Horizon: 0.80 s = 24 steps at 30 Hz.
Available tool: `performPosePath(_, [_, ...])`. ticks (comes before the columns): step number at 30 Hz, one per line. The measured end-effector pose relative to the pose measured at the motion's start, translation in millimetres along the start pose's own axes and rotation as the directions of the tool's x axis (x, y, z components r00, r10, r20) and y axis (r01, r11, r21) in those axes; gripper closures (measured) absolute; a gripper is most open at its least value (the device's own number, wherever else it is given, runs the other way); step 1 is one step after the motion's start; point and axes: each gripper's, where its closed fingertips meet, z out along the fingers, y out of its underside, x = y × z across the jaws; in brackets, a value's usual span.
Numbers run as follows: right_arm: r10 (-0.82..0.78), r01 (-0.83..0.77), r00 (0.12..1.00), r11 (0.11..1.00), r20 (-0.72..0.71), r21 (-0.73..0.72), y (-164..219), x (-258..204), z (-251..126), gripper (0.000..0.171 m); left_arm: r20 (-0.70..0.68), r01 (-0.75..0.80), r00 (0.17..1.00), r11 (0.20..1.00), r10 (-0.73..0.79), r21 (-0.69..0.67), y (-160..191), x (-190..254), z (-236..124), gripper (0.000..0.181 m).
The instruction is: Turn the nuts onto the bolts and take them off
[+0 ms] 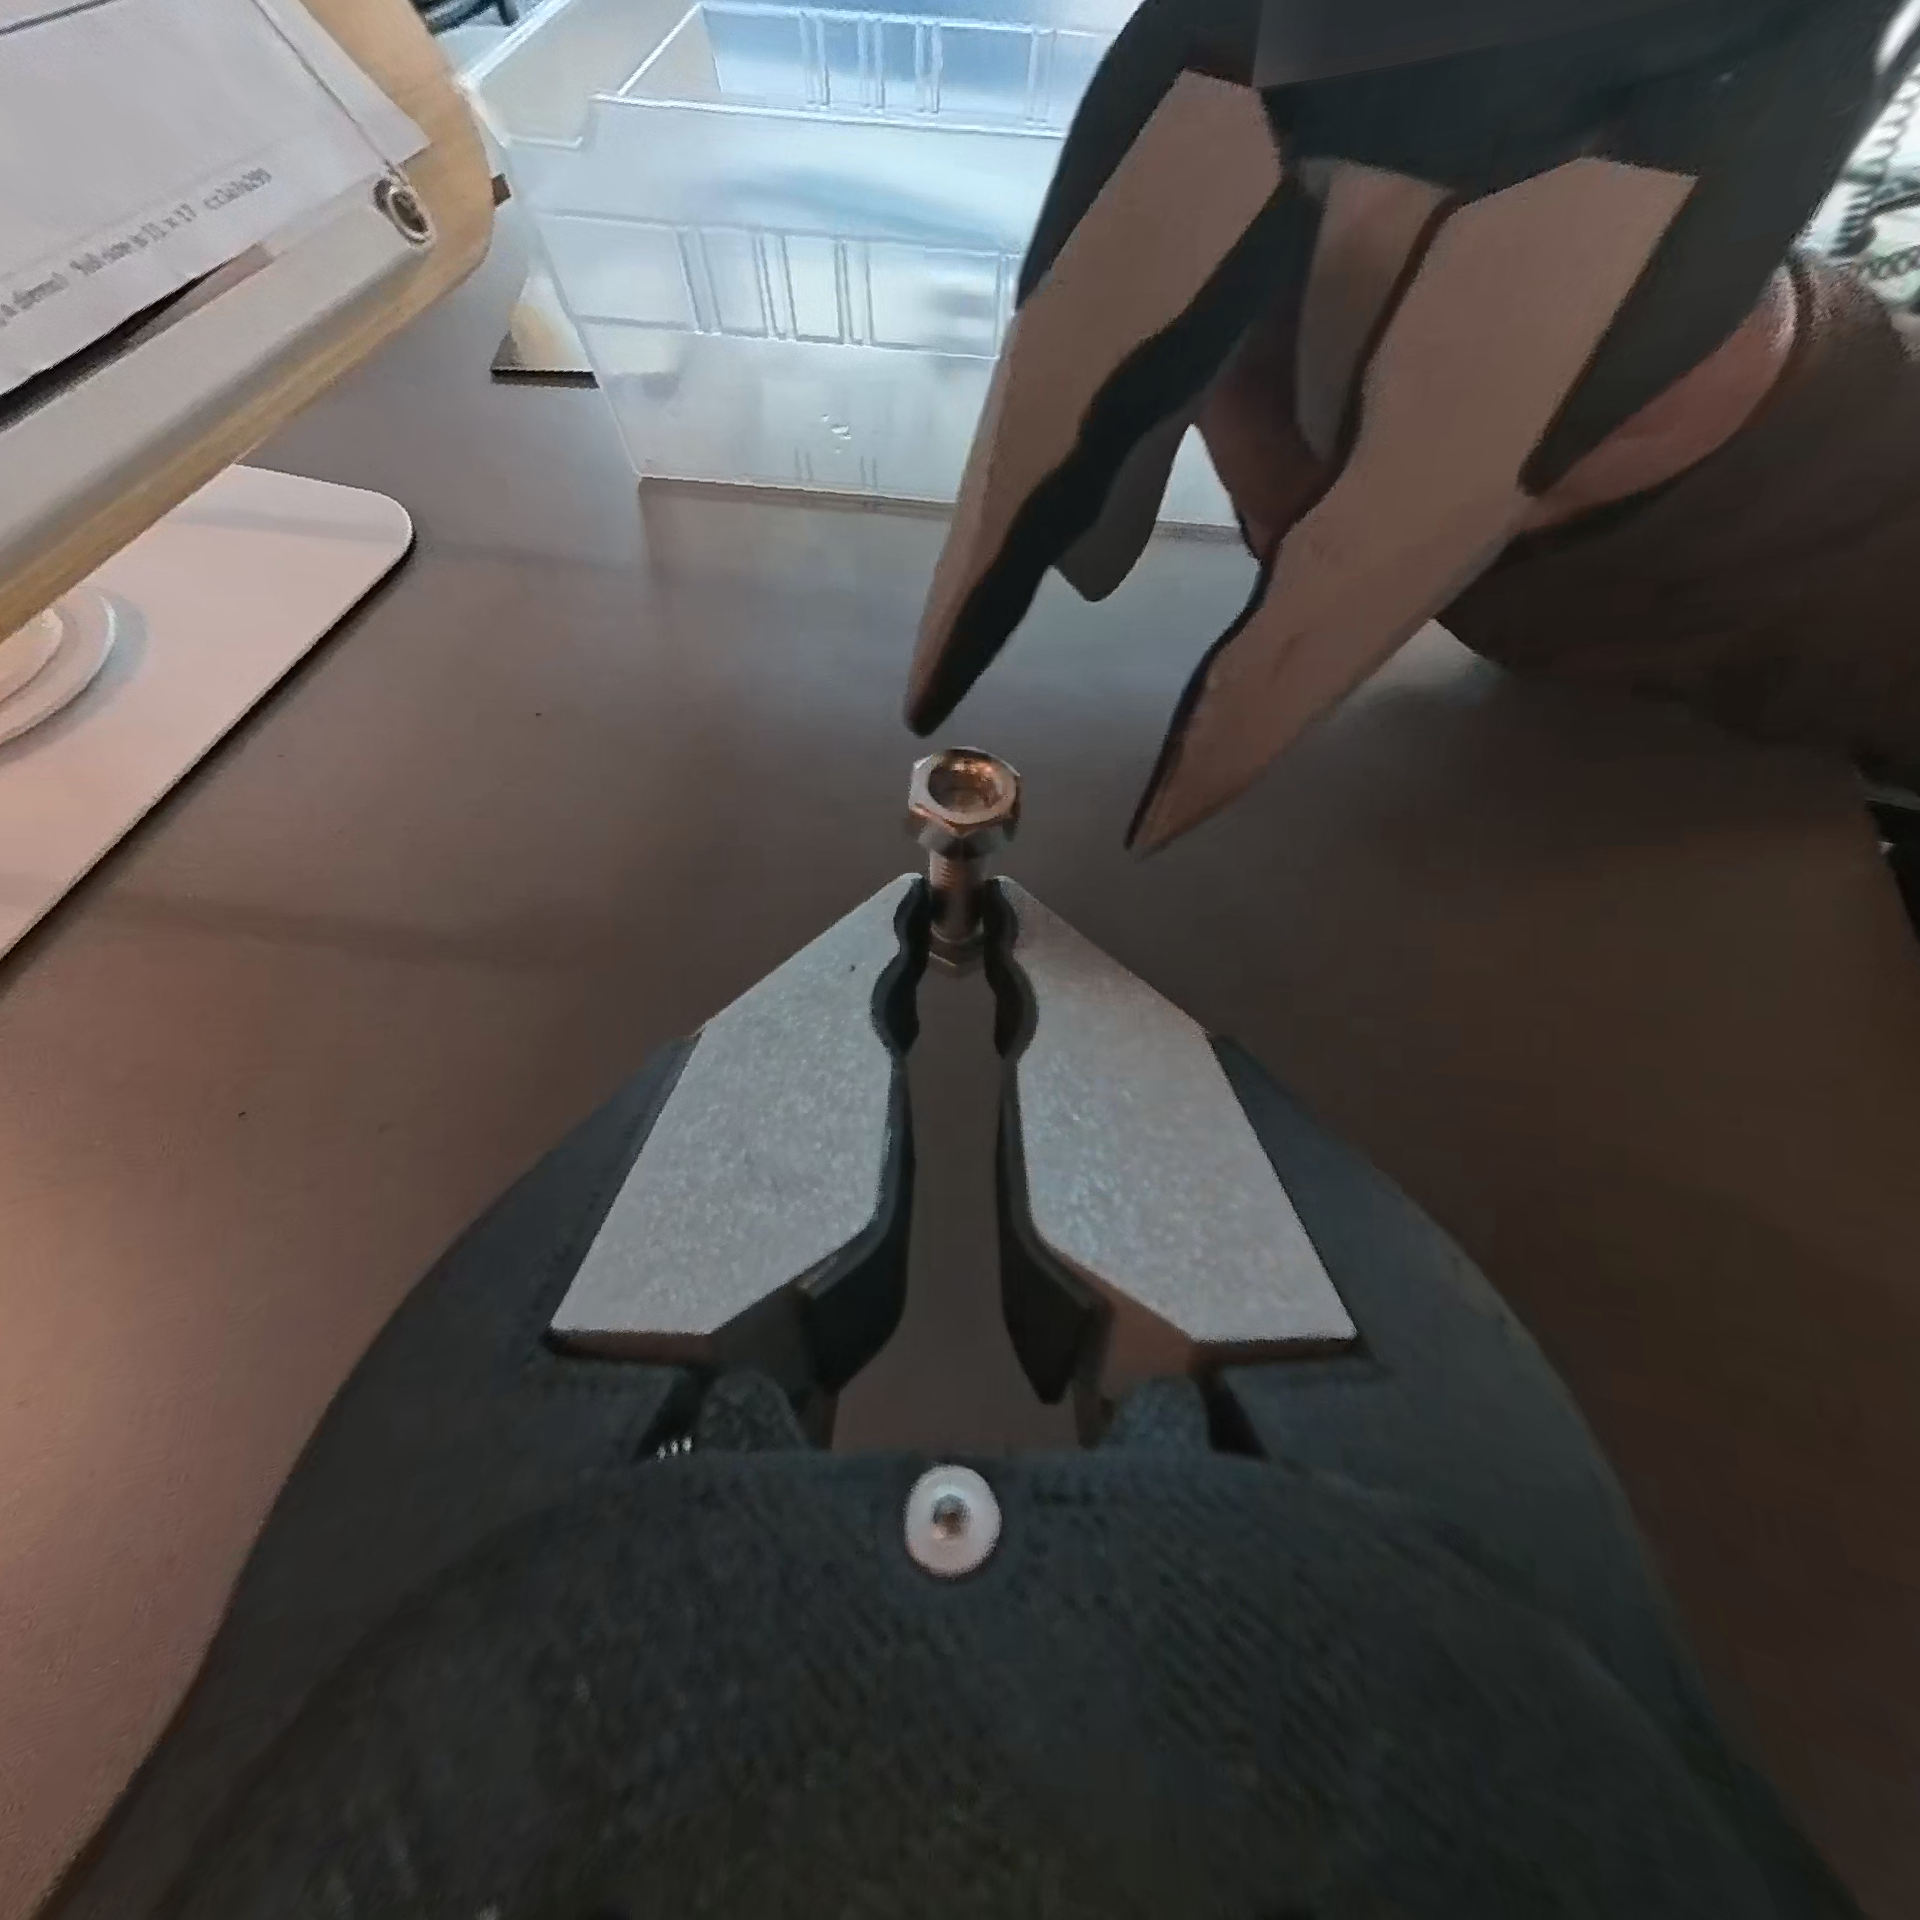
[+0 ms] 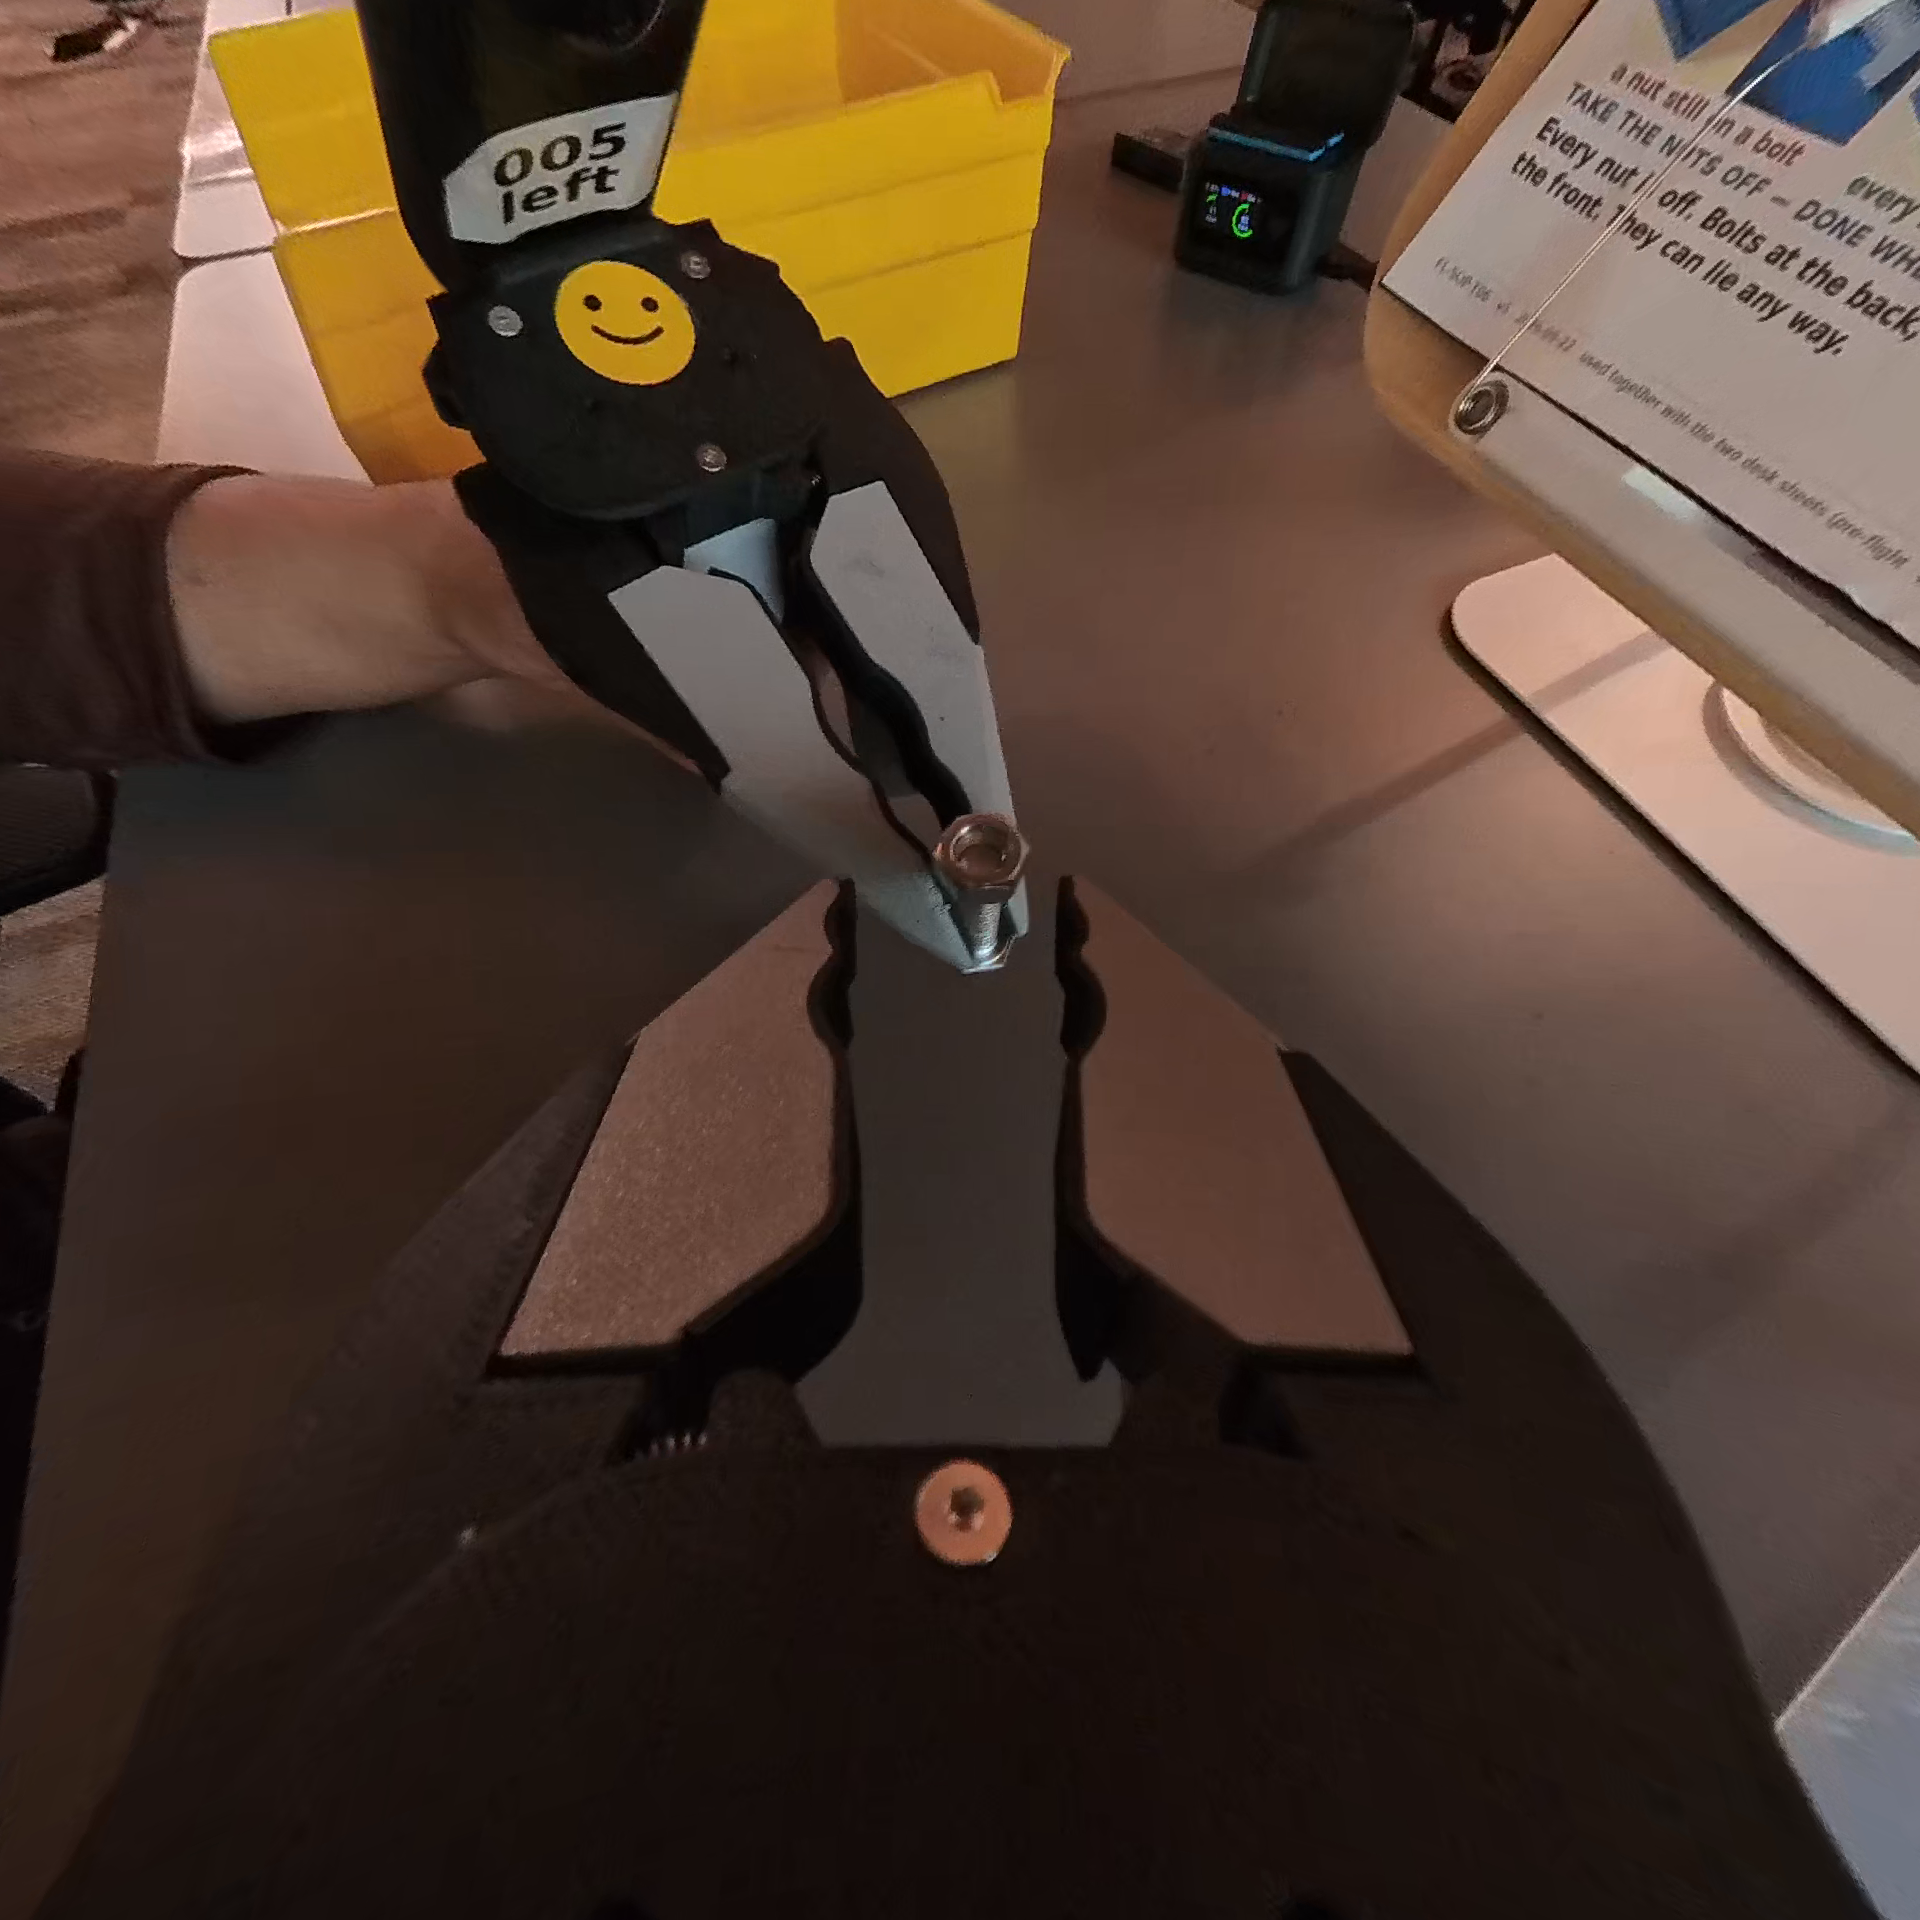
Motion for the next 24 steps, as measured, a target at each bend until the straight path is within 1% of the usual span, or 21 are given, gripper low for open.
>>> performPosePath(1, [-0.007,0.007,1.0,1.0,-0.002,0.007,-1.2,0.0,-0.9,0.136,-0.002,-0.008,1.0,1.0,0.008,-0.002,-0.6,1.9,0.3,0.173])
performPosePath(4, [-0.026,0.025,1.0,0.999,0.011,0.023,-5.0,-3.8,-3.1,0.136,-0.009,-0.023,1.0,1.0,0.023,-0.003,-2.0,6.4,1.1,0.173])
performPosePath(9, [-0.048,0.048,0.999,0.999,0.019,0.011,-3.7,-8.4,-1.5,0.136,-0.009,-0.036,0.999,0.999,0.037,0.012,-6.4,9.4,-0.7,0.173])
performPosePath(24, [-0.05,0.05,0.999,0.999,0.004,-0.005,-0.9,-8.1,1.2,0.139,0.01,-0.001,1.0,1.0,0.001,0.016,-5.8,1.9,-2.9,0.173])
